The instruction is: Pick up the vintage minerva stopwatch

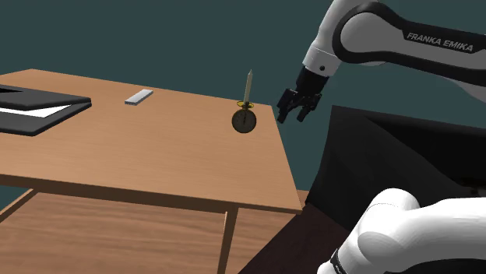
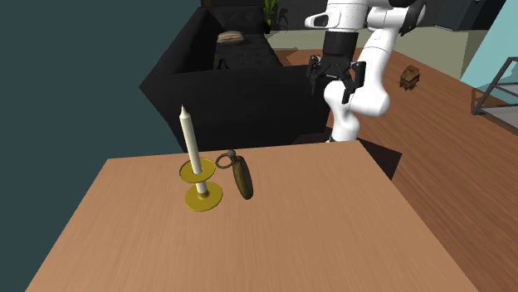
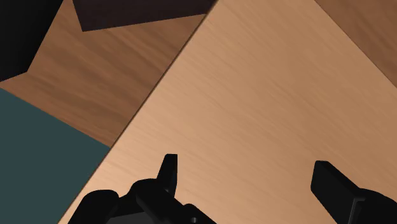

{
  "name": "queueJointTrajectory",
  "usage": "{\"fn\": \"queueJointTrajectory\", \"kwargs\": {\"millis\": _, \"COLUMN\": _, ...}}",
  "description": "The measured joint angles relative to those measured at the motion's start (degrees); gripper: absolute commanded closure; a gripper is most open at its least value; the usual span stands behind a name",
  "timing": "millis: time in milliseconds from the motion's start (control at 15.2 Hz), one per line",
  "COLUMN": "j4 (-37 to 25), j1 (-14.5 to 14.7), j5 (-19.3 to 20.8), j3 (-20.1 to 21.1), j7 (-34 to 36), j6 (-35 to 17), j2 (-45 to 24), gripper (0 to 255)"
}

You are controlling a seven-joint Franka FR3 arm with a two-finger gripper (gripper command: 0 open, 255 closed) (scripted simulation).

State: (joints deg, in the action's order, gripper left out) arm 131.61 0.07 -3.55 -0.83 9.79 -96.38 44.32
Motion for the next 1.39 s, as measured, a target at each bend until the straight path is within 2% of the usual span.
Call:
{"fn": "queueJointTrajectory", "kwargs": {"millis": 198, "j4": -1.96, "j1": -0.05, "j5": -0.13, "j3": -0.81, "j7": -0.66, "j6": -0.55, "j2": -2.85, "gripper": 0}}
{"fn": "queueJointTrajectory", "kwargs": {"millis": 726, "j4": -14.73, "j1": -0.04, "j5": -2.42, "j3": -6.08, "j7": -5.57, "j6": -3.33, "j2": -21.09, "gripper": 0}}
{"fn": "queueJointTrajectory", "kwargs": {"millis": 1122, "j4": -28.03, "j1": -0.49, "j5": -6.27, "j3": -9.88, "j7": -9.99, "j6": -2.25, "j2": -36.01, "gripper": 0}}
{"fn": "queueJointTrajectory", "kwargs": {"millis": 1386, "j4": -39.92, "j1": -1.58, "j5": -9.93, "j3": -11.68, "j7": -12.46, "j6": 0.86, "j2": -46.98, "gripper": 0}}
